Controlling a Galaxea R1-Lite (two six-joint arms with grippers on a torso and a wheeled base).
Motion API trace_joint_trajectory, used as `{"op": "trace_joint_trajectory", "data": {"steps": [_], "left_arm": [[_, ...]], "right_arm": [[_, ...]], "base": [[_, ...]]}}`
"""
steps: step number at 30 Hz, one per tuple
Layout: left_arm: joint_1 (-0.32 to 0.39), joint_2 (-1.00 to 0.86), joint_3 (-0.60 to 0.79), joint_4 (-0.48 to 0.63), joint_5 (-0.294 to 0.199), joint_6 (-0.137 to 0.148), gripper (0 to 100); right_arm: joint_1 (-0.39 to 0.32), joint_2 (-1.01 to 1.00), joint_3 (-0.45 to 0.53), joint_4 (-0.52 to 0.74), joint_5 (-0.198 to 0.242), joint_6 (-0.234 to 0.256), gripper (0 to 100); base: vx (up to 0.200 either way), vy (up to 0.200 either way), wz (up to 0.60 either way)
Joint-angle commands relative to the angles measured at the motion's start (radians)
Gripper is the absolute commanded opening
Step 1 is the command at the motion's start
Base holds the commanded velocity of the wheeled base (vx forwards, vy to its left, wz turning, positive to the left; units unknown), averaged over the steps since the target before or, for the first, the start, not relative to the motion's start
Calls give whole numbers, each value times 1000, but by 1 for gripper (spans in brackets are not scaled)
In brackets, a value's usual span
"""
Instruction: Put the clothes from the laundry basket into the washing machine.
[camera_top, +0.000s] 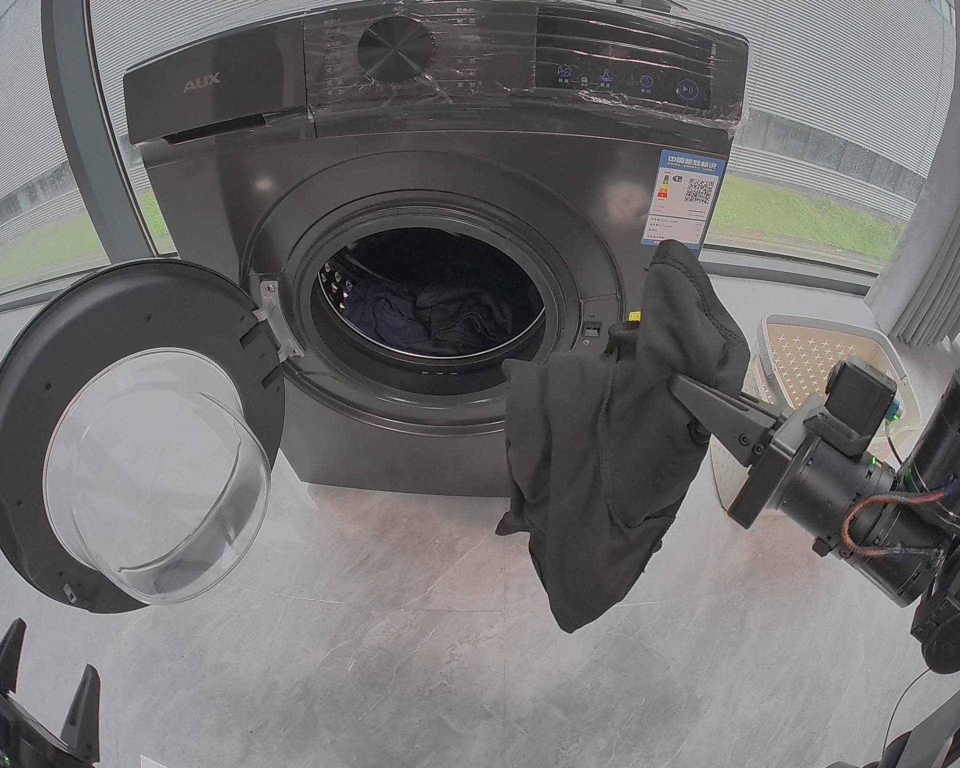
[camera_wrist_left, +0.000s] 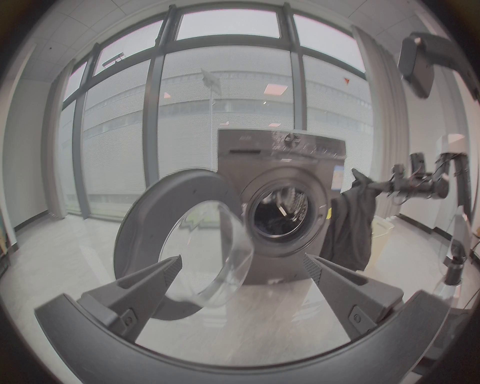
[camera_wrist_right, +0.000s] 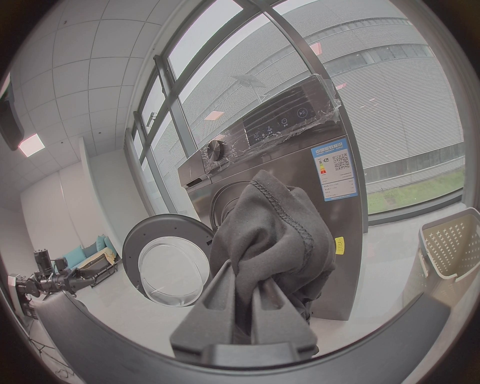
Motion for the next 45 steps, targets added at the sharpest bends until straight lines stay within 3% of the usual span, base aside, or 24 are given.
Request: {"op": "trace_joint_trajectory", "data": {"steps": [1,4,12,13,15,23,33,36,45], "left_arm": [[-28,257,-244,-32,-176,0,100],[-30,406,-280,-75,-228,-16,100],[-54,490,-277,-137,-276,-40,100],[-62,498,-270,-153,-286,-86,100],[-74,496,-257,-173,-293,-108,100],[-156,504,-211,-233,-322,-95,100],[-157,553,-192,-239,-316,-97,100],[-159,568,-203,-249,-317,-109,100],[-159,597,-198,-308,-322,-101,100]], "right_arm": [[77,63,-106,-3,-3,55,0],[97,100,-136,-25,-6,70,0],[108,172,-191,-72,-14,70,0],[108,175,-204,-72,-14,70,0],[105,176,-211,-72,-14,72,0],[99,186,-219,-72,-15,70,0],[100,196,-219,-74,-17,70,0],[102,196,-219,-74,-17,70,0],[102,193,-218,-74,-17,70,0]], "base": [[0,0,0],[0,0,0],[0,0,0],[0,0,0],[0,0,0],[0,0,0],[0,0,0],[0,0,0],[0,200,0]]}}
